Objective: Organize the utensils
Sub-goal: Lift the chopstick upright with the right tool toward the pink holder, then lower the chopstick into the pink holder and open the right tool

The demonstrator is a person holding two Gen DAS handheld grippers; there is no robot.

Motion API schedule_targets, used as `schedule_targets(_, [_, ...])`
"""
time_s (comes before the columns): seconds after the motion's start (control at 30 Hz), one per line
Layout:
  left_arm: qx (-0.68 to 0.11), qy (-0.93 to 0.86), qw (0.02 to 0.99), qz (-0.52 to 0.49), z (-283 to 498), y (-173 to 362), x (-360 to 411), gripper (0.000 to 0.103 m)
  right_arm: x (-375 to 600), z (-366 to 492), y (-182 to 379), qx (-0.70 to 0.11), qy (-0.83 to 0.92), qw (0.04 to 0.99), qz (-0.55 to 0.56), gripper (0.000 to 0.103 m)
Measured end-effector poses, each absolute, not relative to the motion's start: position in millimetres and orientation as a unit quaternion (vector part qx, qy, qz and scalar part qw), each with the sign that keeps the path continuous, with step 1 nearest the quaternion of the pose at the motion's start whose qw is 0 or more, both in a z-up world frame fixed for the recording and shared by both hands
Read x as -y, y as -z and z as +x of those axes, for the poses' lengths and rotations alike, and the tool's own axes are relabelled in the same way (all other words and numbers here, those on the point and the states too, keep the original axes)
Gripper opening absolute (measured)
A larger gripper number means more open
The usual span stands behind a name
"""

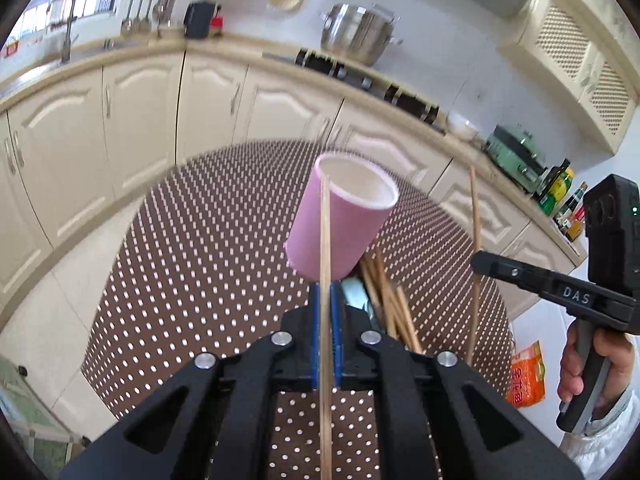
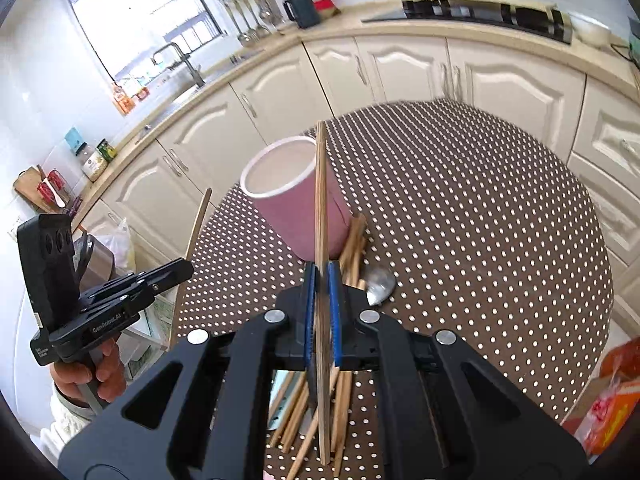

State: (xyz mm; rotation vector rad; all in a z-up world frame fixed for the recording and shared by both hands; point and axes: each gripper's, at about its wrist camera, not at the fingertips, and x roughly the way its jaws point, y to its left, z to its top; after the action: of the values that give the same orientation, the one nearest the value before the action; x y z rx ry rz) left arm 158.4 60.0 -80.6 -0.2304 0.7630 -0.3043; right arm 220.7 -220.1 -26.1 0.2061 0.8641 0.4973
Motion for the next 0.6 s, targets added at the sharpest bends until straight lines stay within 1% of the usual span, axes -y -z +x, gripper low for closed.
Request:
schedule_targets(0.27, [-0.277, 0.163, 0.942, -0.096, 141, 34, -50, 0.005, 207, 217, -7, -0.375, -0.257, 0.886, 0.092, 0.007])
schedule_targets(0.6, [-0.21, 0.185, 0.953, -0.112, 159, 5, -41, 0.005, 189, 228, -48, -0.329, -0.272, 0.901, 0.082, 0.007])
